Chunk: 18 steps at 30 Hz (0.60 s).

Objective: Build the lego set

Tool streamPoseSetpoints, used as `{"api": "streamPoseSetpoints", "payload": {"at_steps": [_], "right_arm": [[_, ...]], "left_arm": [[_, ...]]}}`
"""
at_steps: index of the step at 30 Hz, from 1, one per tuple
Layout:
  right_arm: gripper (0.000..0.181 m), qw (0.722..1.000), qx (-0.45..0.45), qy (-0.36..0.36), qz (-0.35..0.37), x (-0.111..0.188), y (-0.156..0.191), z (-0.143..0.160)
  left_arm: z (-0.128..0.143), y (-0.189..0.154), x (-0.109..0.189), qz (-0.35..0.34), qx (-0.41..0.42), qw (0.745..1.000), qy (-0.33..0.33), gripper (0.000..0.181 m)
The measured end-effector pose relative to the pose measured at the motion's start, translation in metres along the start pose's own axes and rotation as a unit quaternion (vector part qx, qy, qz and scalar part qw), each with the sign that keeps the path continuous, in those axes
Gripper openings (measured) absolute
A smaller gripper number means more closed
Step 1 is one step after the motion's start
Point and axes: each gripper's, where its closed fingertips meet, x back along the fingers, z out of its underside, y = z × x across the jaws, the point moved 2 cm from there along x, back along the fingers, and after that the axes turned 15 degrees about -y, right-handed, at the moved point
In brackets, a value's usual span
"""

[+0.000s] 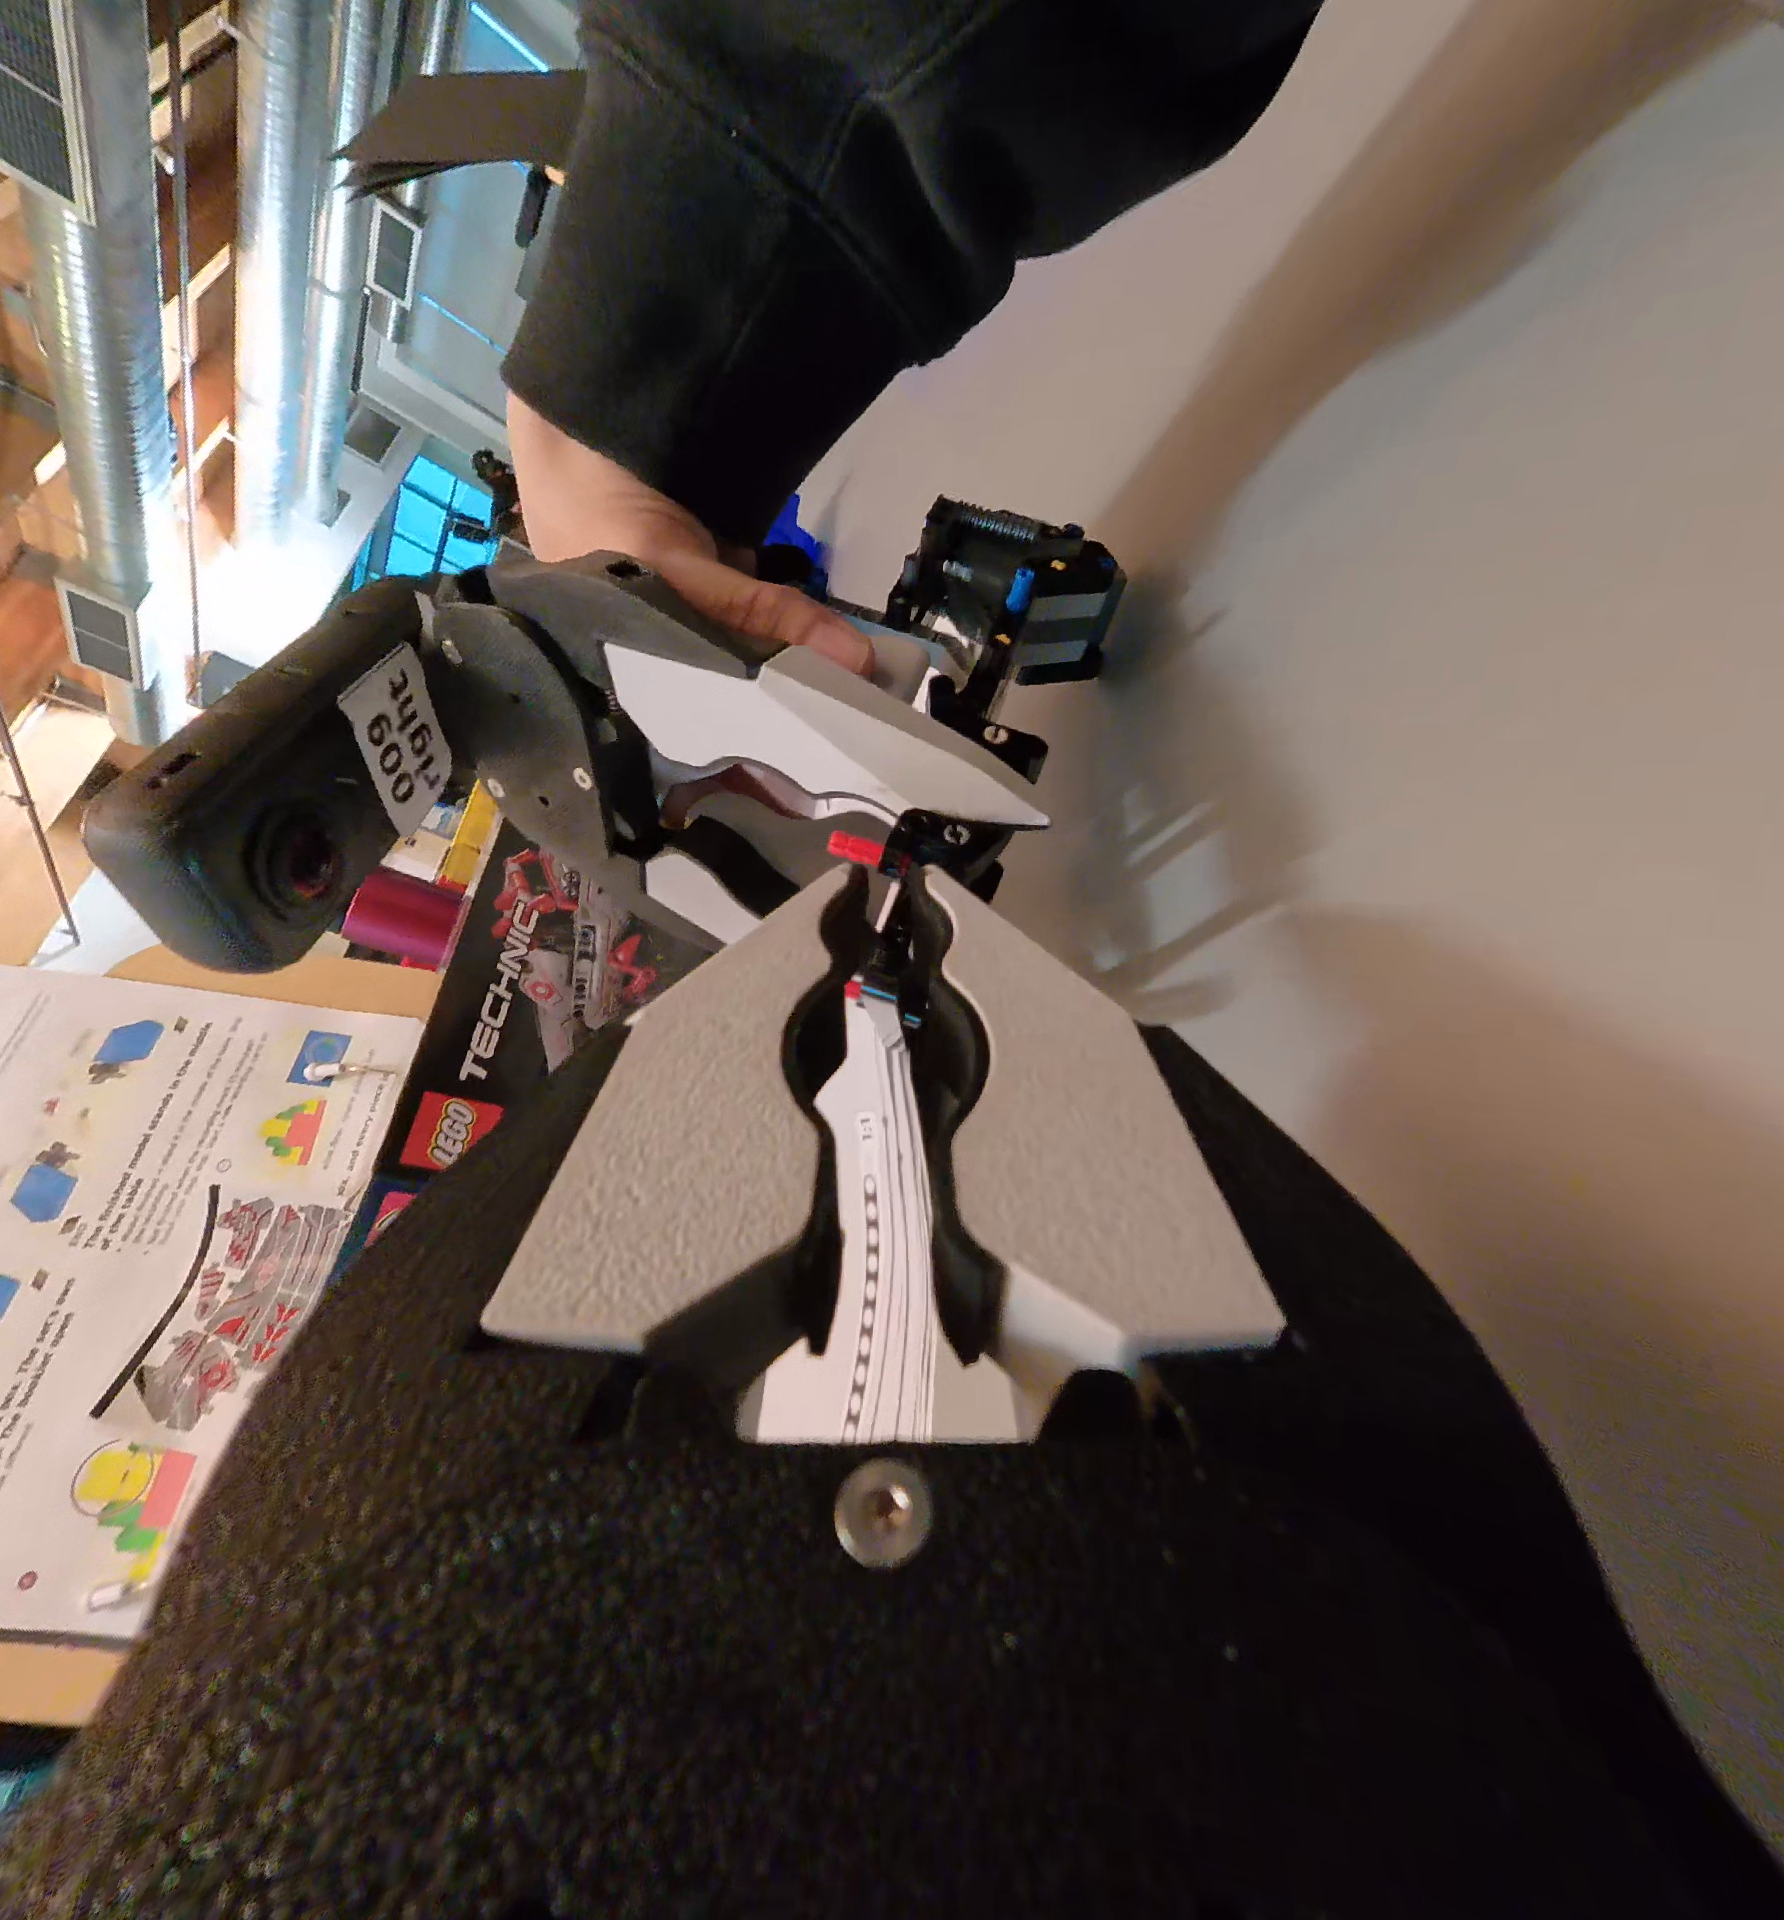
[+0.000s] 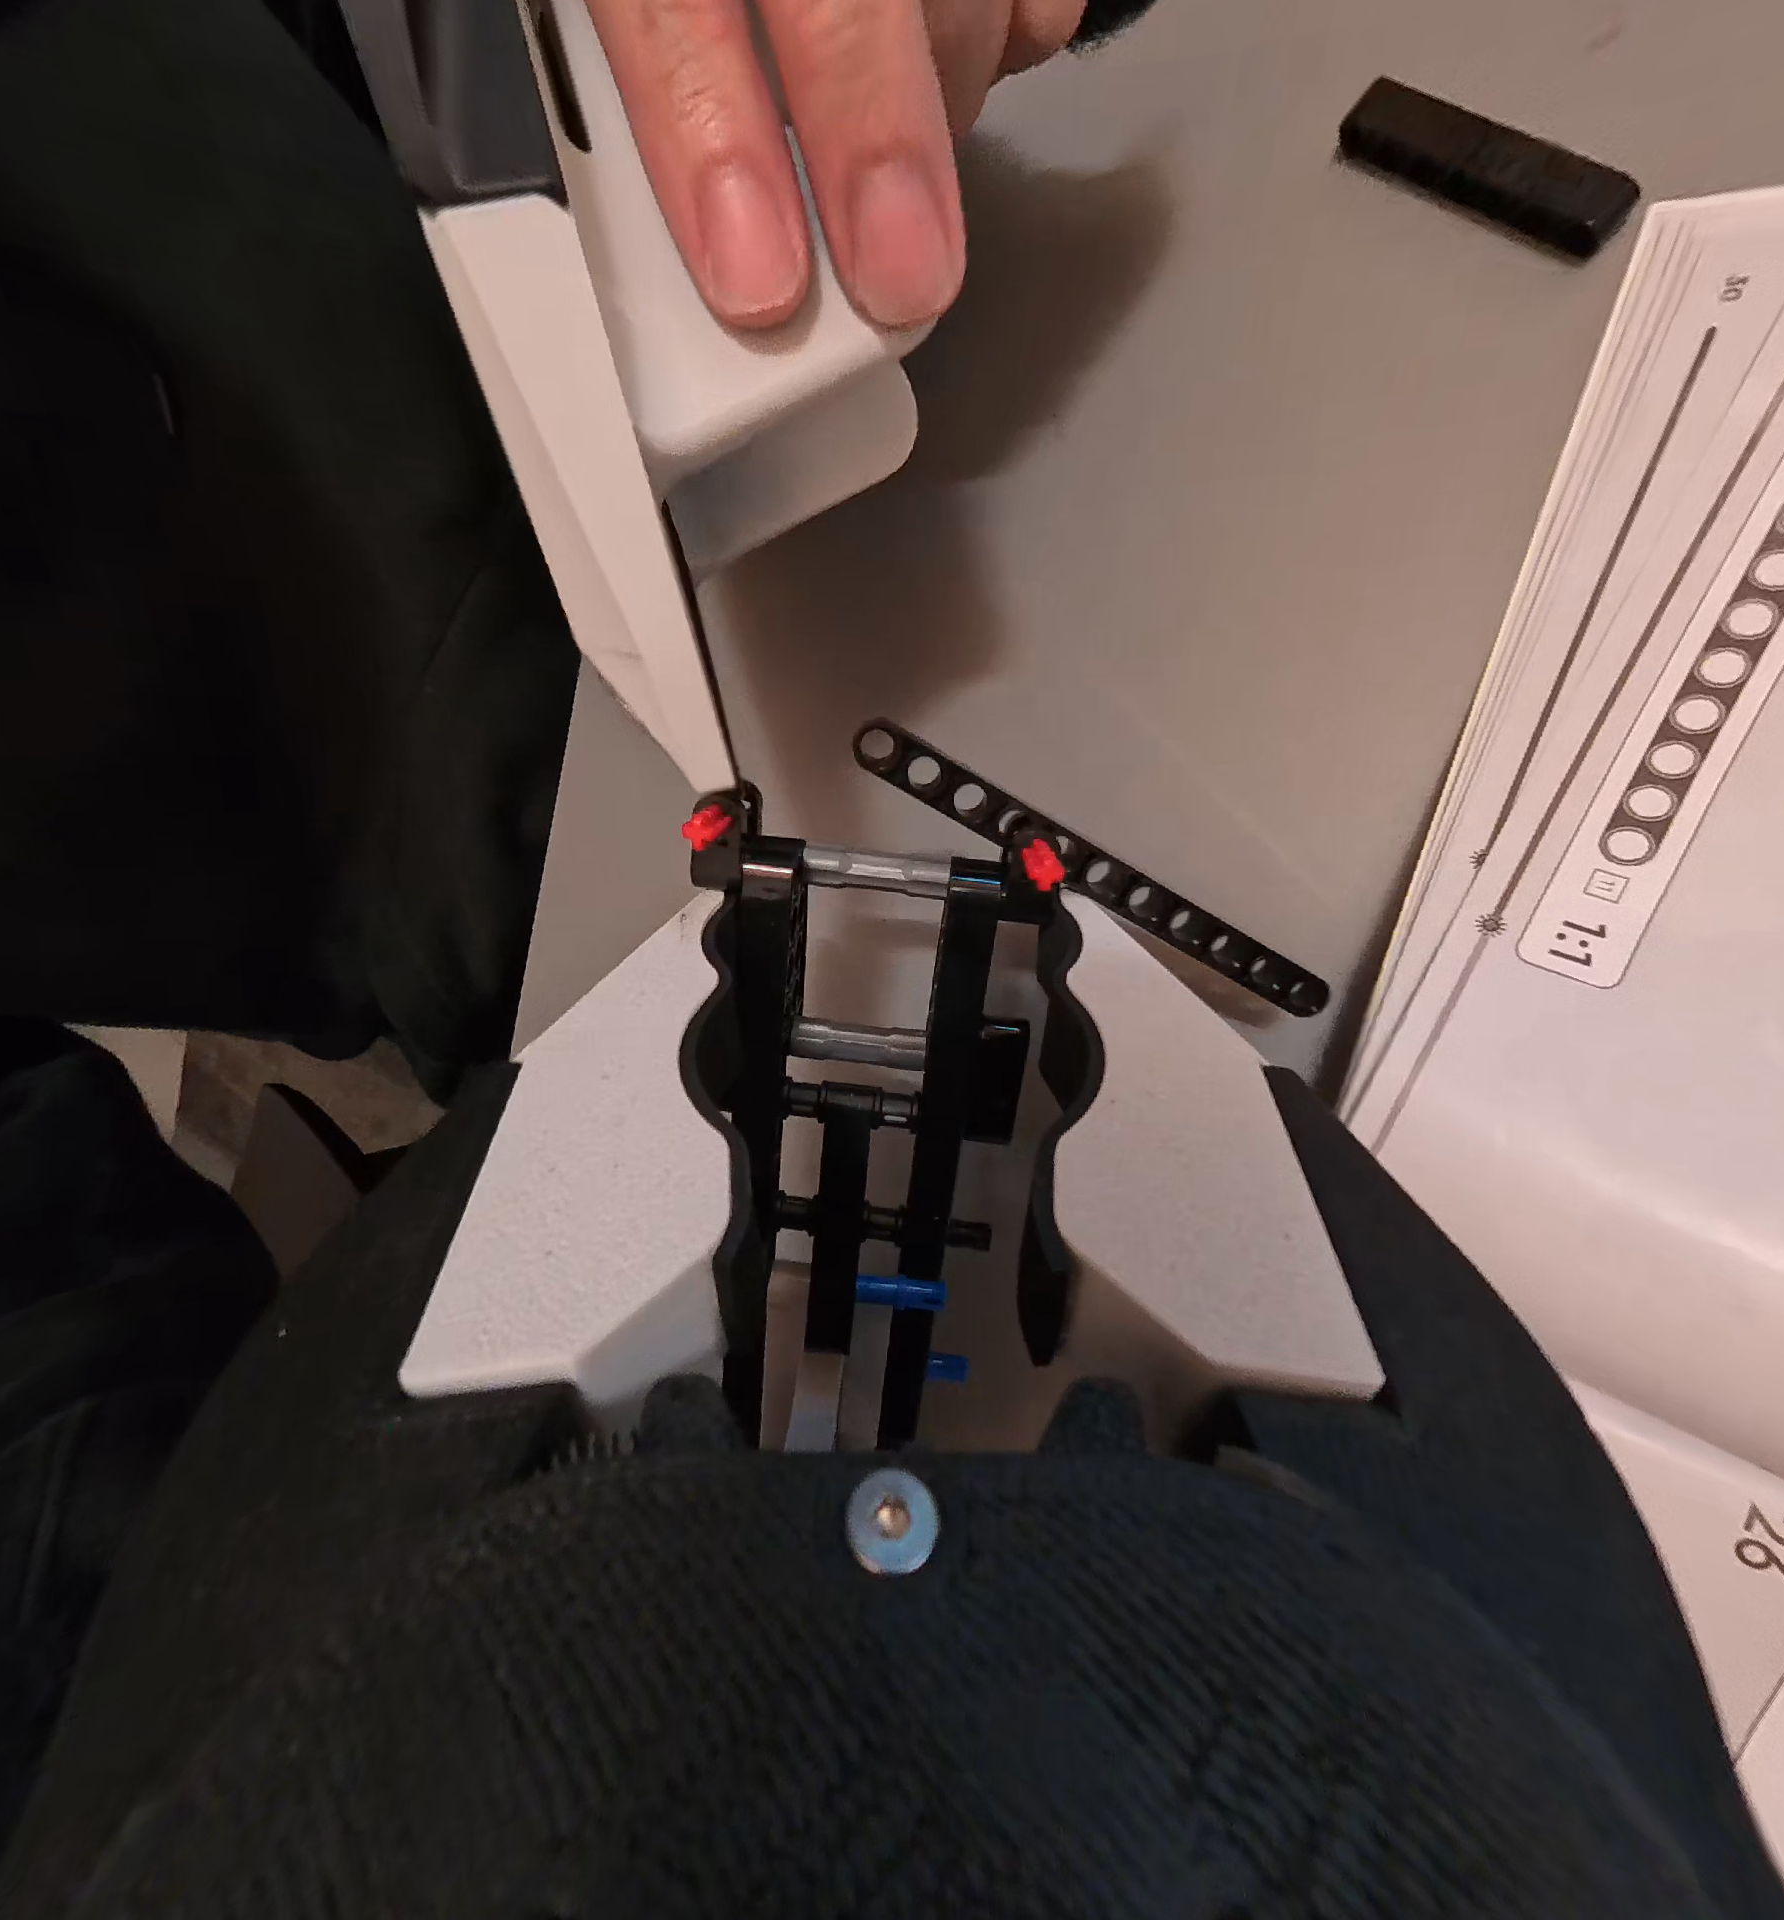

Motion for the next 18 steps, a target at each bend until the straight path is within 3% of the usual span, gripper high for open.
{"api": "streamPoseSetpoints", "payload": {"at_steps": [1, 18], "right_arm": [[0.055, 1.0, 0.002, 0.005, -0.003, -0.0012, 0.0008, 0.0005], [0.055, 0.998, -0.001, 0.04, -0.038, -0.0076, 0.0085, 0.0077]], "left_arm": [[-0.0006, -0.0009, -0.0005, 0.004, 0.001, 1.0, -0.004, 0.005], [-0.0026, -0.0091, -0.0025, 0.054, 0.007, 0.998, -0.02, 0.005]]}}
